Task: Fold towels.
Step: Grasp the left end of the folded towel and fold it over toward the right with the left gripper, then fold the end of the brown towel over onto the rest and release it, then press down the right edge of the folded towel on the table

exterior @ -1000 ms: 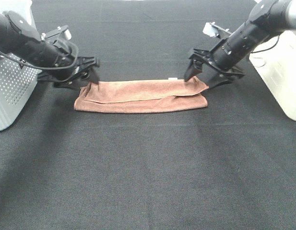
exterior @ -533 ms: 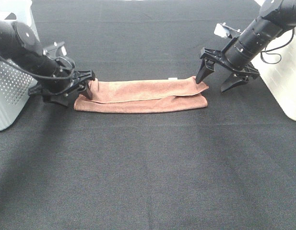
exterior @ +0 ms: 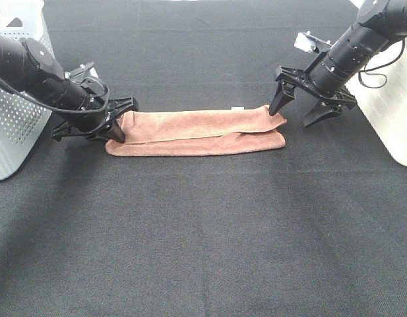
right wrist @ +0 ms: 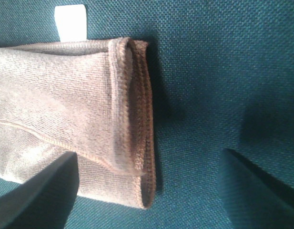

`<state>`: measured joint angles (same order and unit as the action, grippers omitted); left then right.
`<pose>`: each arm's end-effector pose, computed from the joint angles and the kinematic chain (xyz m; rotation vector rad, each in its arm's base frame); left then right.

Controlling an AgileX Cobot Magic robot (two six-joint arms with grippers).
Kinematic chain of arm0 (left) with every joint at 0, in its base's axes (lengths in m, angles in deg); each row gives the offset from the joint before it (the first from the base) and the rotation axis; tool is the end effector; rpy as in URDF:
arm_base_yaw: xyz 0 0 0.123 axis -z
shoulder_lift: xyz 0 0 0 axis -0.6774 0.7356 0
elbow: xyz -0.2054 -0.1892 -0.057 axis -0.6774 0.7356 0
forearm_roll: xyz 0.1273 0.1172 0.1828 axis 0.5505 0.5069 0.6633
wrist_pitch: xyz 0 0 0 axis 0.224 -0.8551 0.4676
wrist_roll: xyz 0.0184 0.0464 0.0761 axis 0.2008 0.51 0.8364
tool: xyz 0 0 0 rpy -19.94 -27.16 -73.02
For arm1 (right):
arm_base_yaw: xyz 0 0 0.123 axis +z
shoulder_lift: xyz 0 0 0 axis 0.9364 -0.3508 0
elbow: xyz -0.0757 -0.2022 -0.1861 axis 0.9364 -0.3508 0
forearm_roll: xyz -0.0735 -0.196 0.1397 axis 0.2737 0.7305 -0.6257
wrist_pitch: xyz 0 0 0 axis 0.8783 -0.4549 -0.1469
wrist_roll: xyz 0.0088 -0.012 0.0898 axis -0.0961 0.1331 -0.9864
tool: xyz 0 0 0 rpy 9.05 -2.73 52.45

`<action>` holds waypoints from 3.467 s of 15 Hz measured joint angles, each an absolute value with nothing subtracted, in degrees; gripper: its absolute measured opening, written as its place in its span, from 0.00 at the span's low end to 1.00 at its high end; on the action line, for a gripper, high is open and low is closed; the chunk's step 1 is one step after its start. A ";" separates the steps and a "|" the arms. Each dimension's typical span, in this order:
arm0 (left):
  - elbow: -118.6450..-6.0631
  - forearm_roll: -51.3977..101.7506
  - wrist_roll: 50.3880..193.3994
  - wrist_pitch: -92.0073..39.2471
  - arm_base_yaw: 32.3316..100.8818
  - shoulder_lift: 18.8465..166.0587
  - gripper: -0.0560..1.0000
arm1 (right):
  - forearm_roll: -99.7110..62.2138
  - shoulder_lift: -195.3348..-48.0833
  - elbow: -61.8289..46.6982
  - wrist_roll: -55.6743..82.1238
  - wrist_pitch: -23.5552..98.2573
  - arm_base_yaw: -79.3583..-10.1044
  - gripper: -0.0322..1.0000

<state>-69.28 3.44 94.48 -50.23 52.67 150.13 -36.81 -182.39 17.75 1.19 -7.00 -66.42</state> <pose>0.4508 -0.1047 0.0919 -0.2723 2.7015 -0.5550 0.4834 0.0578 0.1388 -0.0166 2.8408 0.5440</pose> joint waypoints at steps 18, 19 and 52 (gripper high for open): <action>-91.69 17.53 78.44 -72.40 61.32 147.09 0.07 | -36.69 -182.39 17.75 1.13 -8.54 -66.42 0.76; -91.97 13.24 78.61 -69.31 62.87 150.47 0.07 | -36.69 -182.39 17.75 1.13 -8.54 -66.42 0.76; -102.57 10.14 87.20 -60.83 55.13 149.56 0.76 | -69.35 -196.37 28.30 20.27 -9.00 -59.49 0.76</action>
